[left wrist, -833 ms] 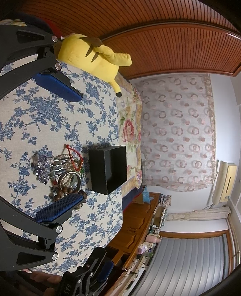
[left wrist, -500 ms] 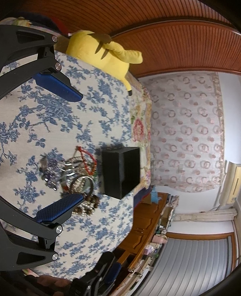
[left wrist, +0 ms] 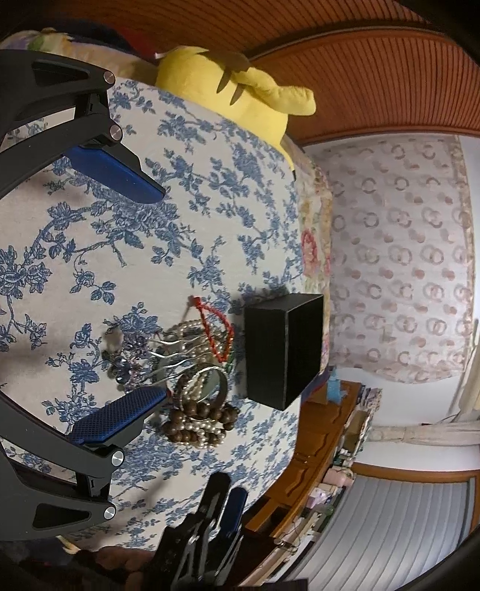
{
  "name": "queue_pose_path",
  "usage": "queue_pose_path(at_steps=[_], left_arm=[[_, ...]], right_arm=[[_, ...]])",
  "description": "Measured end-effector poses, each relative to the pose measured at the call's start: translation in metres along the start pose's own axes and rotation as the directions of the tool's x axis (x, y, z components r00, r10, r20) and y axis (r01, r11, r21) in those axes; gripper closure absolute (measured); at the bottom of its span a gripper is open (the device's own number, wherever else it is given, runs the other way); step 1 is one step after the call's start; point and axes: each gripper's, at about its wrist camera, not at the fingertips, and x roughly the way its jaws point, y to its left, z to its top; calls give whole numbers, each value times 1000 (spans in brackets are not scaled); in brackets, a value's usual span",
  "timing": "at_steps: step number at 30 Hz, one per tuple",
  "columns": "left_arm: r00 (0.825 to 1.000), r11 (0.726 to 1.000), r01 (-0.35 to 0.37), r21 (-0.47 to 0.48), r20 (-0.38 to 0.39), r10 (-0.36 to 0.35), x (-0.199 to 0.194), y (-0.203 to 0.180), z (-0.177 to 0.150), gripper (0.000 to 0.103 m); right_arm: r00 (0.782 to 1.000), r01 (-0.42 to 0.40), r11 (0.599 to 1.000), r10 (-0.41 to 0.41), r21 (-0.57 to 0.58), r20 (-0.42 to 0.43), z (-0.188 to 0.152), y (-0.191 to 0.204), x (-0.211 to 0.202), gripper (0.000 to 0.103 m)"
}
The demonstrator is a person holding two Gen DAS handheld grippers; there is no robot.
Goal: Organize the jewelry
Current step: 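Lower the right tool onto the brown wooden bead bracelet and close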
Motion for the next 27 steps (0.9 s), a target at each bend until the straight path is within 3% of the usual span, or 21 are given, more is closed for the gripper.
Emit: queue_pose_path(at_steps=[8,18,21,22,23,27], left_arm=[[998,1000,20,18,-54,-19,16,-5,-5,7],[993,998,51,45,-112,-45,31,-13,-7,7],[990,997,65,47,-126,-59,35,-14,-7,7],[989,997,69,46,-131,-62,37,-14,-8,7],[989,996,71,46,-137,-64,38,-14,-8,7],[987,995,83,50,-146,-74,40,-16,-8,7]], right_arm=[[994,-10,999,5,-38,-109,13,-17,43,63],[961,-116,992,102,-43,-257,23,-23,88,66],[954,-143,989,128,-36,-272,25,-24,94,72],[949,-167,986,154,-24,-275,26,-25,95,84],[948,-184,983,174,-12,-268,27,-27,94,88],[956,-213,977,210,5,-207,33,-34,77,88]])
